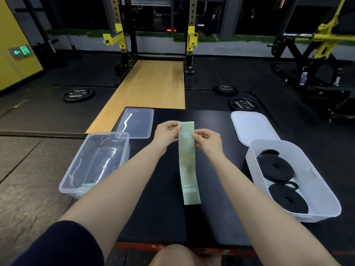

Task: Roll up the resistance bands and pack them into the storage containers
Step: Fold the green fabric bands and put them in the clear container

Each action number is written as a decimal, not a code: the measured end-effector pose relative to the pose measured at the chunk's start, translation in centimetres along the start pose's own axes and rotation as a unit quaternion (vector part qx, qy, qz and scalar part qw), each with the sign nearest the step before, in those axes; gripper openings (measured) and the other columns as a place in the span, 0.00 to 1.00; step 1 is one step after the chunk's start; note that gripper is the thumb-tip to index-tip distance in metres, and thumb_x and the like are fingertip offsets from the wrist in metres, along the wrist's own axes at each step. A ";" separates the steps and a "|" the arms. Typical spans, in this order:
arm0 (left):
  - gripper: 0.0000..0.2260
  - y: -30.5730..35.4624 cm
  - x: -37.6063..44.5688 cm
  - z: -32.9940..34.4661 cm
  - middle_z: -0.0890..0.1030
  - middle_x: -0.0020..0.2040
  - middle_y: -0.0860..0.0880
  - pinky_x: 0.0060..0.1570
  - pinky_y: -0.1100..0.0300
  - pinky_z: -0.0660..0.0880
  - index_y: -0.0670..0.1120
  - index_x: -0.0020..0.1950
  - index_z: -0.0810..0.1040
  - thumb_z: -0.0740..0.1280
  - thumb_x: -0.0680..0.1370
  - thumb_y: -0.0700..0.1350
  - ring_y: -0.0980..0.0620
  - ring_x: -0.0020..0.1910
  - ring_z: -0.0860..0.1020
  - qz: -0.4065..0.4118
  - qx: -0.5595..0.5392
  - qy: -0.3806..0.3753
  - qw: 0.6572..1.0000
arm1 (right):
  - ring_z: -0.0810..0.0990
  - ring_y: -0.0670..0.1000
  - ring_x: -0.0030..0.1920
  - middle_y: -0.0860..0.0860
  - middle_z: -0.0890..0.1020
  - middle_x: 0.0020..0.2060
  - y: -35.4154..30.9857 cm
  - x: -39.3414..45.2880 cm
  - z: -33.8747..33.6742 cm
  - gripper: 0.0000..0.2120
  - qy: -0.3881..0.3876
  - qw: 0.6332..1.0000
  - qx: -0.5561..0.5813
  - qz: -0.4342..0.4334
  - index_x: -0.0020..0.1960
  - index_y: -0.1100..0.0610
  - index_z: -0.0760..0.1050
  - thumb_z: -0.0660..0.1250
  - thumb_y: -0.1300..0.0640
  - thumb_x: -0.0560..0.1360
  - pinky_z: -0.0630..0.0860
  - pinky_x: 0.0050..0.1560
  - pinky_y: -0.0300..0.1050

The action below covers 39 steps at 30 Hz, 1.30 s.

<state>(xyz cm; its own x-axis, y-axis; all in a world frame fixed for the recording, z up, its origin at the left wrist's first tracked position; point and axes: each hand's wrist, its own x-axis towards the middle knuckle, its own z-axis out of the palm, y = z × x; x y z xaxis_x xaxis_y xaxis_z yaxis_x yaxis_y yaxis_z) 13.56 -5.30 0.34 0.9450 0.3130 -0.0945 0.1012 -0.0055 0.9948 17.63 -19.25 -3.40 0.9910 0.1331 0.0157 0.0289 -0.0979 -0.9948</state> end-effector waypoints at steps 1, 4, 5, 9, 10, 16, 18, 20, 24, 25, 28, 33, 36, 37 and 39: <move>0.08 -0.5 0.7 0.1 0.80 0.43 0.50 0.42 0.65 0.78 0.41 0.57 0.76 0.63 0.79 0.40 0.55 0.41 0.79 -0.003 0.004 0.000 1.000 | 0.83 0.52 0.45 0.54 0.84 0.43 0.6 0.7 0.1 0.03 0.003 1.000 -0.009 0.007 0.48 0.58 0.80 0.69 0.62 0.74 0.81 0.44 0.42; 0.07 -2.1 2.9 0.6 0.80 0.44 0.48 0.39 0.67 0.78 0.42 0.57 0.76 0.62 0.80 0.39 0.54 0.42 0.79 -0.012 0.011 0.000 1.000 | 0.83 0.52 0.44 0.54 0.84 0.43 2.4 2.5 0.5 0.03 0.016 0.999 -0.027 0.023 0.47 0.58 0.80 0.69 0.62 0.74 0.81 0.44 0.42; 0.07 -2.6 3.7 0.8 0.80 0.45 0.47 0.40 0.66 0.78 0.42 0.57 0.76 0.62 0.80 0.39 0.53 0.43 0.79 -0.015 0.014 0.002 1.000 | 0.83 0.51 0.44 0.54 0.84 0.43 2.9 3.0 0.6 0.03 0.020 0.999 -0.030 0.028 0.47 0.58 0.80 0.69 0.62 0.74 0.81 0.44 0.42; 0.07 -4.7 6.7 1.3 0.81 0.49 0.45 0.47 0.59 0.78 0.43 0.55 0.78 0.63 0.79 0.39 0.49 0.48 0.80 -0.022 0.034 0.002 0.999 | 0.83 0.53 0.45 0.53 0.83 0.42 4.8 5.1 1.0 0.02 0.028 0.998 -0.045 0.045 0.46 0.57 0.79 0.69 0.62 0.75 0.81 0.45 0.44; 0.07 -5.3 7.4 1.4 0.81 0.50 0.45 0.48 0.58 0.78 0.43 0.55 0.78 0.63 0.79 0.38 0.49 0.49 0.80 -0.026 0.038 0.003 0.999 | 0.83 0.53 0.44 0.53 0.83 0.41 5.2 5.5 1.1 0.02 0.030 0.997 -0.050 0.048 0.46 0.57 0.79 0.69 0.62 0.74 0.82 0.47 0.46; 0.09 -8.0 10.3 1.5 0.80 0.50 0.44 0.51 0.54 0.79 0.43 0.57 0.77 0.62 0.79 0.36 0.48 0.49 0.79 -0.041 0.050 0.009 0.998 | 0.81 0.50 0.41 0.47 0.82 0.38 7.5 7.7 1.9 0.03 0.044 0.993 -0.089 0.061 0.45 0.55 0.79 0.70 0.61 0.74 0.80 0.53 0.50; 0.12 -8.8 10.8 1.6 0.80 0.51 0.44 0.54 0.53 0.78 0.43 0.60 0.76 0.63 0.78 0.35 0.48 0.51 0.79 -0.043 0.061 0.007 0.997 | 0.82 0.50 0.46 0.50 0.83 0.42 8.1 8.1 2.0 0.06 0.039 0.991 -0.111 0.063 0.50 0.57 0.80 0.70 0.61 0.74 0.78 0.56 0.47; 0.16 -9.5 11.1 1.7 0.80 0.55 0.45 0.58 0.53 0.76 0.44 0.63 0.74 0.64 0.76 0.34 0.48 0.55 0.78 -0.043 0.088 0.009 0.995 | 0.80 0.48 0.48 0.52 0.83 0.49 8.3 8.1 2.0 0.10 0.032 0.987 -0.141 0.067 0.56 0.59 0.79 0.69 0.61 0.75 0.75 0.54 0.39; 0.21 -10.4 10.7 1.7 0.75 0.64 0.44 0.63 0.60 0.71 0.42 0.68 0.71 0.66 0.75 0.32 0.49 0.63 0.75 -0.040 0.114 -0.010 0.993 | 0.78 0.45 0.50 0.52 0.82 0.55 8.2 7.4 1.8 0.14 0.020 0.983 -0.176 0.057 0.62 0.59 0.77 0.67 0.61 0.76 0.69 0.51 0.33; 0.21 -10.5 10.5 1.7 0.74 0.65 0.44 0.63 0.61 0.70 0.42 0.68 0.71 0.66 0.75 0.32 0.49 0.64 0.74 -0.037 0.122 -0.012 0.992 | 0.78 0.45 0.51 0.52 0.82 0.55 8.2 7.1 1.7 0.15 0.017 0.982 -0.181 0.056 0.62 0.59 0.77 0.67 0.62 0.76 0.69 0.51 0.32; 0.20 -10.7 9.3 1.5 0.74 0.66 0.45 0.66 0.59 0.68 0.43 0.67 0.72 0.66 0.75 0.32 0.50 0.66 0.72 -0.032 0.145 -0.019 0.989 | 0.78 0.47 0.56 0.52 0.81 0.57 8.0 6.2 0.9 0.15 -0.004 0.978 -0.203 0.048 0.63 0.59 0.76 0.67 0.62 0.76 0.69 0.53 0.33; 0.20 -11.4 5.6 1.3 0.74 0.67 0.46 0.67 0.59 0.67 0.43 0.66 0.73 0.65 0.75 0.31 0.51 0.68 0.71 -0.031 0.172 -0.039 0.984 | 0.78 0.49 0.59 0.52 0.80 0.59 8.0 3.2 -0.3 0.17 -0.059 0.961 -0.267 0.031 0.64 0.59 0.76 0.67 0.60 0.76 0.68 0.56 0.34; 0.20 -11.8 3.1 1.3 0.74 0.66 0.46 0.67 0.60 0.67 0.44 0.66 0.73 0.66 0.74 0.32 0.51 0.68 0.71 -0.032 0.198 -0.050 0.978 | 0.77 0.50 0.60 0.53 0.79 0.60 8.1 0.7 -0.9 0.17 -0.086 0.951 -0.295 0.019 0.64 0.59 0.75 0.67 0.60 0.76 0.67 0.56 0.33; 0.20 -11.8 2.3 1.4 0.74 0.66 0.46 0.67 0.60 0.67 0.44 0.66 0.74 0.66 0.74 0.32 0.51 0.68 0.71 -0.032 0.205 -0.055 0.977 | 0.77 0.50 0.61 0.53 0.79 0.61 8.1 -0.2 -1.1 0.17 -0.092 0.949 -0.301 0.017 0.64 0.59 0.75 0.67 0.60 0.76 0.67 0.57 0.33; 0.21 -12.0 0.4 1.7 0.74 0.66 0.46 0.65 0.62 0.67 0.45 0.66 0.74 0.67 0.74 0.32 0.51 0.68 0.70 -0.030 0.217 -0.062 0.974 | 0.76 0.50 0.61 0.52 0.78 0.62 8.1 -1.8 -1.5 0.17 -0.105 0.944 -0.313 0.013 0.64 0.58 0.75 0.67 0.60 0.76 0.67 0.58 0.35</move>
<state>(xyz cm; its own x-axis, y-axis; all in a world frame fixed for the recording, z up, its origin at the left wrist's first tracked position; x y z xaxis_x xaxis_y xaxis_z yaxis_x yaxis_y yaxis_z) 13.28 -6.70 -11.68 0.9606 0.2093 -0.1827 0.2545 -0.3999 0.8805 16.32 -21.79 -11.37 0.9465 0.3089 -0.0928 0.1427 -0.6591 -0.7383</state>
